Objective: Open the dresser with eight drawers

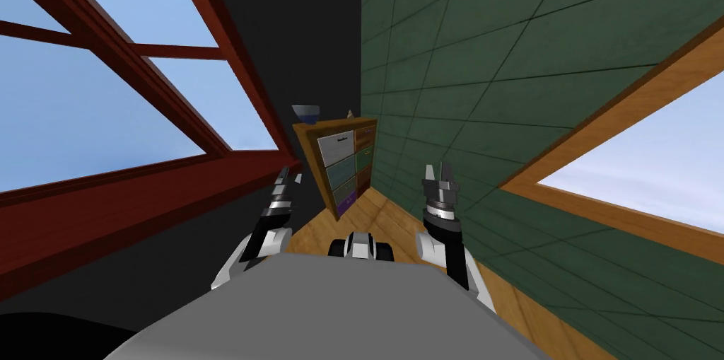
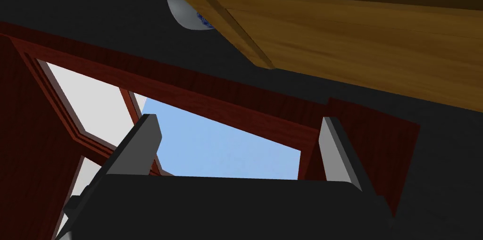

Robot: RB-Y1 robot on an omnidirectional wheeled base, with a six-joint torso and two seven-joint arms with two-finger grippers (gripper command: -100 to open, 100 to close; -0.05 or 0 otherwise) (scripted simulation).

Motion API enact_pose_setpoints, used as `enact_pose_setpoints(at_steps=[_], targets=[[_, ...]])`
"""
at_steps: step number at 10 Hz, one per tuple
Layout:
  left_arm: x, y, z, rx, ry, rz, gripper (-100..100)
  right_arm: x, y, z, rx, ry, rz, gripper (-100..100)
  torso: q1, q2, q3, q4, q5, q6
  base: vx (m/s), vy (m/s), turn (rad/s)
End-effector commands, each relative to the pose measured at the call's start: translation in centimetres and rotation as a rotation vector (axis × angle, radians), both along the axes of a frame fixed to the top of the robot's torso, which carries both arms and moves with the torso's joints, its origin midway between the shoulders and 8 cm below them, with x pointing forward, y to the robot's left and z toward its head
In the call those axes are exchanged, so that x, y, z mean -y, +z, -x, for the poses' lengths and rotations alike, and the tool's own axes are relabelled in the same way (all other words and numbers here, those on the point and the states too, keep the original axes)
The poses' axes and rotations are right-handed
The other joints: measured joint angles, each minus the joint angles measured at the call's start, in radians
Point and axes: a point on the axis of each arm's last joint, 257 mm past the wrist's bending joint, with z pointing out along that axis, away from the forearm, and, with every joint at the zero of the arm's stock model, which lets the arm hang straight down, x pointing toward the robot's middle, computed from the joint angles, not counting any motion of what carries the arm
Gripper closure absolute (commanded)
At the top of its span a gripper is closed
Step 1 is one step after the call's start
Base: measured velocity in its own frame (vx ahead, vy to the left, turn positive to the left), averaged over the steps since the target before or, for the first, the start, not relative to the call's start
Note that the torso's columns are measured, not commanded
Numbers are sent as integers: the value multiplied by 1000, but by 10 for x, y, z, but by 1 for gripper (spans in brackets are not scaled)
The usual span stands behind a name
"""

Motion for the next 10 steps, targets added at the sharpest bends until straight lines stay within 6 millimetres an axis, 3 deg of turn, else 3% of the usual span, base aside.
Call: enact_pose_setpoints(at_steps=[1, 10], targets=[[-17, -22, 0, -31, 35, 34, -100, 0, 0, 0, 0, 0, 0, 0, -2, -3, -2, -1, -1, 0, 176, -174, 89], [-78, -82, 3, -128, 128, 79, -100, 0, 0, 0, 0, 0, 0, 0, 4, -10, -5, -2, 2, 6, 156, -152, 95]])
